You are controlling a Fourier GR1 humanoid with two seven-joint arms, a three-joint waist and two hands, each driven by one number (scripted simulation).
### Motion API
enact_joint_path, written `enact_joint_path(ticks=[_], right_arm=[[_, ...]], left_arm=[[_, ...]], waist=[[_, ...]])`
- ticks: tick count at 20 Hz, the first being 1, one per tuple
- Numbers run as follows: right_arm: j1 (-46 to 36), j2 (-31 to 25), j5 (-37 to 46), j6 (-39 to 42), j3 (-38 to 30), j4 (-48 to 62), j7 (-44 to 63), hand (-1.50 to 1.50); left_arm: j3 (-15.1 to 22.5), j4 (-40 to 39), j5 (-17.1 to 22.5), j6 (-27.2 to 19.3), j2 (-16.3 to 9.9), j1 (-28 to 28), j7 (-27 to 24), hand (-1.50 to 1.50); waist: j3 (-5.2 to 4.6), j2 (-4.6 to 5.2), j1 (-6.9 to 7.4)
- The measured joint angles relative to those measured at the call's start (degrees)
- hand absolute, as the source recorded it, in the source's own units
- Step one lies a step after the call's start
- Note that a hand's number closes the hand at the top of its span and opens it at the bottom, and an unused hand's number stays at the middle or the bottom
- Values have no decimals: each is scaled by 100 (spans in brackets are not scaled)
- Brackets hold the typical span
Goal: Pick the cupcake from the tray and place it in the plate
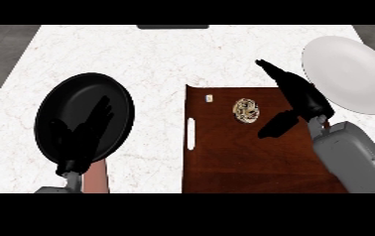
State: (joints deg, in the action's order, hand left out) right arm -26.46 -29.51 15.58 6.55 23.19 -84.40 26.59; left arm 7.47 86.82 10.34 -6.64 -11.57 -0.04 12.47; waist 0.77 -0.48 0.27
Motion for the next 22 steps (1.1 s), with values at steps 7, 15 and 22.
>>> enact_joint_path(ticks=[7, 15, 22], right_arm=[[83, 379, 345, 54, 47, 26, 159, -150], [69, 656, 1097, -40, 171, 306, 391, -150], [2, 950, 1420, 58, 124, 789, 226, -150]], left_arm=[[-96, -49, 21, 150, 63, 26, -95, 0], [-156, -126, -61, 189, 115, -67, 13, 0], [-195, -155, -186, 185, 202, -96, -10, 0]], waist=[[9, -6, -4], [12, -6, -8], [12, -1, 7]])
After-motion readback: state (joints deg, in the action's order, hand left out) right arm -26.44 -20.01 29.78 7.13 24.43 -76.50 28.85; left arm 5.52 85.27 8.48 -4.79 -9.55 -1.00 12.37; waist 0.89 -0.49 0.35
